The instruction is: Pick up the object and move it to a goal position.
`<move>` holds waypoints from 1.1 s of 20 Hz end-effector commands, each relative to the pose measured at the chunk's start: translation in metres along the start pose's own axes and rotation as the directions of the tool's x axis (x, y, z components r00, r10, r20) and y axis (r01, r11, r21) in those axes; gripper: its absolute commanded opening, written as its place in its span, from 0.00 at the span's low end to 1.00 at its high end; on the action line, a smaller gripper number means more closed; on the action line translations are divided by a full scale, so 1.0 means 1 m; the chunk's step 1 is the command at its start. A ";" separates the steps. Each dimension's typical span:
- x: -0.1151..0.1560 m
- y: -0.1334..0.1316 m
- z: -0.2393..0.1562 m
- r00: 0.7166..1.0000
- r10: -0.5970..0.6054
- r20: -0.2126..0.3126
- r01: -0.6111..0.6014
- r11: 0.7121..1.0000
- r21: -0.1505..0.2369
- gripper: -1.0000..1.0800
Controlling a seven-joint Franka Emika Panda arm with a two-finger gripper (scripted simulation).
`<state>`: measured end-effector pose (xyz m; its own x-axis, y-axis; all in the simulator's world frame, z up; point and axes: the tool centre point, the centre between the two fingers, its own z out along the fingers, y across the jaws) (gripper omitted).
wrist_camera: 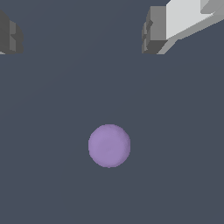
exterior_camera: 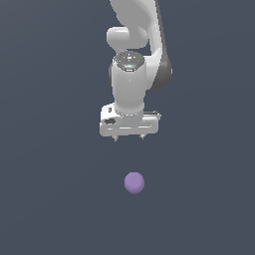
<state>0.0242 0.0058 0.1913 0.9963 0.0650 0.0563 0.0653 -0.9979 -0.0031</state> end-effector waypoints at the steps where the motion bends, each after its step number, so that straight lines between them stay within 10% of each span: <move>1: 0.001 0.000 0.000 1.000 0.000 0.000 0.000 1.000 0.000 0.96; 22: 0.066 -0.007 0.044 0.998 -0.048 0.026 0.048 0.999 -0.001 0.96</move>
<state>0.0851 0.0159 0.1568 0.9936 0.1080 0.0331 0.1080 -0.9941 0.0000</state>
